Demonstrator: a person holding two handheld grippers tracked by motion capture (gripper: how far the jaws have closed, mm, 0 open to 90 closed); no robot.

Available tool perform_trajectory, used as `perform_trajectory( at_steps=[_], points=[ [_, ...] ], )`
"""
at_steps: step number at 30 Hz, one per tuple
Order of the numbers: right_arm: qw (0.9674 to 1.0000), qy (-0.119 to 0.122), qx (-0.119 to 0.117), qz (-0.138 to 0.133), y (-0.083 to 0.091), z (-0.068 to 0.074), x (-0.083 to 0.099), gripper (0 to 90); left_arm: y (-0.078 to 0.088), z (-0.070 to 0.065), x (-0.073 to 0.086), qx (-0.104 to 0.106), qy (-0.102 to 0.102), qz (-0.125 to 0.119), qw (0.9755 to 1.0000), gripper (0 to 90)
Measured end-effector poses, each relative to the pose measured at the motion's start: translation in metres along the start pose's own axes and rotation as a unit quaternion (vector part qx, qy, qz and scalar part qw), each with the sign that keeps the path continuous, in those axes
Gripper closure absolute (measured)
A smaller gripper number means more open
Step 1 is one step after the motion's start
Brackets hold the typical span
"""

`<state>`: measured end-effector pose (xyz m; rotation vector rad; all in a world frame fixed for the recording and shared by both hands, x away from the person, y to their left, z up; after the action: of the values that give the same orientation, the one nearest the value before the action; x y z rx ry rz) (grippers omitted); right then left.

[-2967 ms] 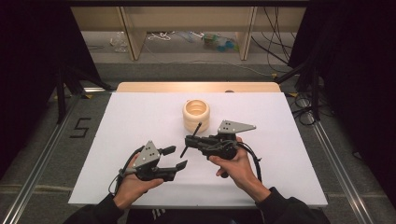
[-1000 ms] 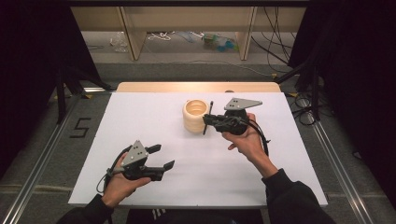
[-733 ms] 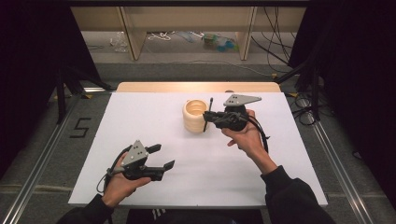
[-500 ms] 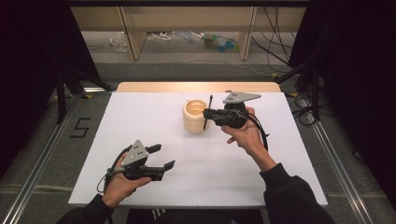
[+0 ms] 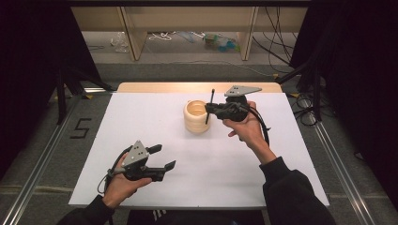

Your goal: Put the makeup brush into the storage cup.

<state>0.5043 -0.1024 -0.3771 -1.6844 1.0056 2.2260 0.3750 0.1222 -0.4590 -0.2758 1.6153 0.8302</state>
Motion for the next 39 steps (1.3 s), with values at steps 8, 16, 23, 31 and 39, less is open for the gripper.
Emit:
perform_trajectory(
  at_steps=[8,16,23,31,39],
  points=[
    [1.0,-0.003,0.003,0.004,-0.003,-0.005,-0.005,83.9,0.0,0.002,-0.001,-0.007,-0.017,-0.002,0.9998,22.7],
    [1.0,-0.005,-0.002,0.007,-0.006,-0.007,-0.013,83.9,0.0,0.004,-0.002,-0.013,-0.025,-0.001,0.9996,22.7],
    [1.0,-0.007,0.001,0.003,-0.009,-0.011,-0.018,83.9,0.001,0.002,-0.002,-0.014,-0.011,-0.004,0.9998,22.7],
    [0.9999,-0.01,0.009,0.006,-0.013,-0.018,-0.022,83.9,0.001,0.0,-0.002,-0.008,-0.002,-0.003,1.0,22.7],
    [0.9998,-0.008,0.017,0.009,-0.017,-0.022,-0.029,83.9,0.0,-0.001,-0.002,0.0,-0.001,-0.004,1.0,22.7]
  ],
)
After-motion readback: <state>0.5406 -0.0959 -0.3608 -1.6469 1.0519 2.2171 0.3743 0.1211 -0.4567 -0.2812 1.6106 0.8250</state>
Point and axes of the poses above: each handheld gripper's, and its own axes: y roughly backward along the jaws, x roughly out of its underside, z roughly to its left, the point moved 6 cm from there along -y, roughly forward along the jaws, and after that the axes turned 3 degrees about -y, right-handed, at the moved point
